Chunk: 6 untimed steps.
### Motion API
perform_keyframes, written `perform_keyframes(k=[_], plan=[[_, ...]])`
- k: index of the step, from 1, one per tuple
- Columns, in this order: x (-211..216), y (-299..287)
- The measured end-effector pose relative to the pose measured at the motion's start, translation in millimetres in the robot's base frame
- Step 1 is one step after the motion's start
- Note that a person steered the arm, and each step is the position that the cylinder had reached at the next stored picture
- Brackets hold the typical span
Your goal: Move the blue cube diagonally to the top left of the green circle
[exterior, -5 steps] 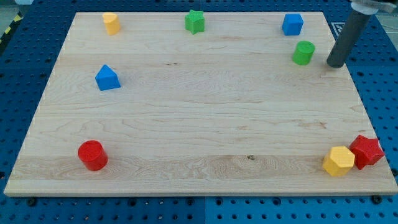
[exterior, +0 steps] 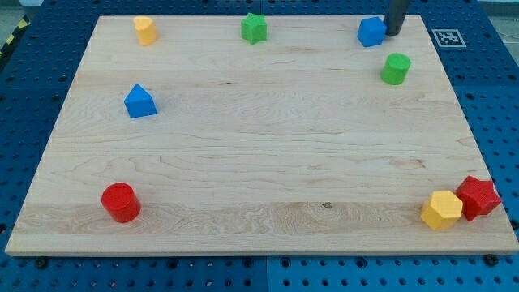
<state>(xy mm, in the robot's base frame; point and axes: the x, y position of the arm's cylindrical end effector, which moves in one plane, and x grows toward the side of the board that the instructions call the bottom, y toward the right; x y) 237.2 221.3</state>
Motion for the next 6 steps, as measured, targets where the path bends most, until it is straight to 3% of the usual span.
perform_keyframes(k=[4, 5, 6], plan=[[2.3, -113.6], [1.6, -112.1], [34.9, -92.9]])
